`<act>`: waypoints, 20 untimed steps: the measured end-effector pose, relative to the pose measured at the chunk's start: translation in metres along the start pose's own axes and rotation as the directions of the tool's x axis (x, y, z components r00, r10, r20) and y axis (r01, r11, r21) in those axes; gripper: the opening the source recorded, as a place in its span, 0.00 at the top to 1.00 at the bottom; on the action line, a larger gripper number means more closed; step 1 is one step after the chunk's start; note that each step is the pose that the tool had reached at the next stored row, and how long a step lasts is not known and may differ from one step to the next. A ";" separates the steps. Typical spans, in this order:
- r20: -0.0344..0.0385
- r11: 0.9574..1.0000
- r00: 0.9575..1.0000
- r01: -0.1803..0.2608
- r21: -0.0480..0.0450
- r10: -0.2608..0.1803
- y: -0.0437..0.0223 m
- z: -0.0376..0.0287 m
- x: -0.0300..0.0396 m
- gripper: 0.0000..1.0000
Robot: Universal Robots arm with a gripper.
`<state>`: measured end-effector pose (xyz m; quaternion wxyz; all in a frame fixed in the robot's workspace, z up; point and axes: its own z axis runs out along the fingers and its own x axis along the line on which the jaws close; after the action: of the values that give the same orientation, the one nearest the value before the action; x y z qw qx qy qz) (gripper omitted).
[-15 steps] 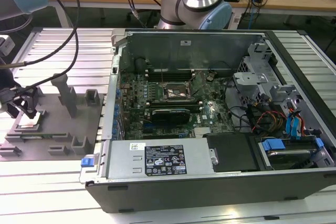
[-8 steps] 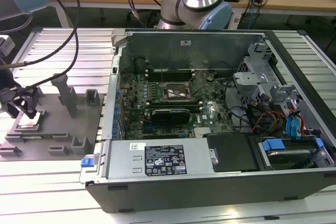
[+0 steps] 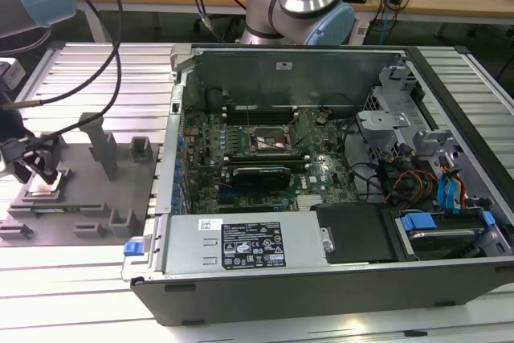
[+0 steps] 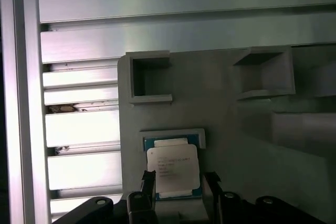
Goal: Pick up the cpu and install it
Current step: 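Pick up the cpu and move it towards the insertion slot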
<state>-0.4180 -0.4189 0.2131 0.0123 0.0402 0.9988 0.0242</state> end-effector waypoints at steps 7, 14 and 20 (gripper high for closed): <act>0.000 1.000 1.000 0.001 0.000 -0.001 0.0001 0.0035 0.0002 0.52; 0.000 1.000 1.000 0.002 0.000 -0.002 0.0002 0.0036 0.0002 0.32; 0.000 1.000 1.000 0.002 -0.003 -0.002 0.0027 0.0143 0.0008 0.32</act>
<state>-0.4182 -0.4155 0.1989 0.0122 0.0394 0.9988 0.0258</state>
